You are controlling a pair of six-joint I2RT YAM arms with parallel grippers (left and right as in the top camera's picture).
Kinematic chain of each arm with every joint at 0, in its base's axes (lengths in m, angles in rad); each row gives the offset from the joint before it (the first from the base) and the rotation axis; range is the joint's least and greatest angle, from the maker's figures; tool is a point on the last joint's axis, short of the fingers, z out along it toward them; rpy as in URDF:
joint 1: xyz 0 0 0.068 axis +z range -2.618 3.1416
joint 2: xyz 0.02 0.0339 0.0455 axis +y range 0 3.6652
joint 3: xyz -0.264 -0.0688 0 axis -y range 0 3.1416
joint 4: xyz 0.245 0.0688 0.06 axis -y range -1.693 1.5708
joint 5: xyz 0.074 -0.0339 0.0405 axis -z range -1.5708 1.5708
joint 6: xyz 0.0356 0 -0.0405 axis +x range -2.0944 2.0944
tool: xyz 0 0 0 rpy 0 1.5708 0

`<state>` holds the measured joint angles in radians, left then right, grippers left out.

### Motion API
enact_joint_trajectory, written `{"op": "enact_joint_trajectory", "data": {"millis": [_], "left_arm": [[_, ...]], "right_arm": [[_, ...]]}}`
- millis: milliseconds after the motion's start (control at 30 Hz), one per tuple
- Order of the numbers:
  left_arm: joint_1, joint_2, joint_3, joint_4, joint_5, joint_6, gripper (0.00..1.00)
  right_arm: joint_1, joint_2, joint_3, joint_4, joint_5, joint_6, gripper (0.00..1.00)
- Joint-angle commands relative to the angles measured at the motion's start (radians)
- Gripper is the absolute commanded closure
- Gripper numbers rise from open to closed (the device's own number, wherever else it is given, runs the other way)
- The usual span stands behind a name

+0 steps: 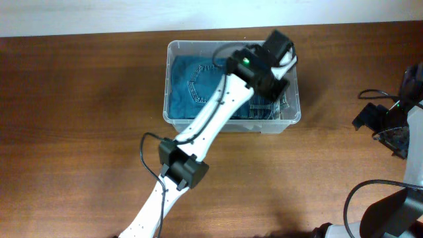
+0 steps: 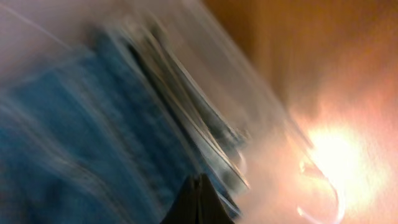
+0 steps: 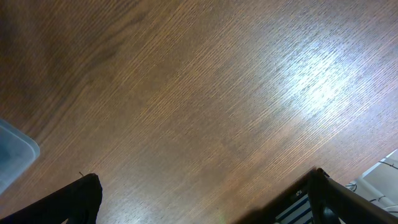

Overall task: Pack container
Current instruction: 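Push the jeans' right edge down into the container with the left gripper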

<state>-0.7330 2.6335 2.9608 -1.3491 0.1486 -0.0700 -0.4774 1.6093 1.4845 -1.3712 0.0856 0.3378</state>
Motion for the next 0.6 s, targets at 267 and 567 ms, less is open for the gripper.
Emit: {"op": "enact_joint_trajectory", "data": {"millis": [267,567], "left_arm": [[0.101,0.011,0.014,0.094,-0.13,0.018,0.99],[0.102,0.131,-0.006,0.145,-0.063,0.018,1.0]], "right_arm": [[-0.001,0.0,-0.001,0.0,0.002,0.008,0.02],[-0.001,0.0,-0.001,0.0,0.002,0.008,0.02]]}}
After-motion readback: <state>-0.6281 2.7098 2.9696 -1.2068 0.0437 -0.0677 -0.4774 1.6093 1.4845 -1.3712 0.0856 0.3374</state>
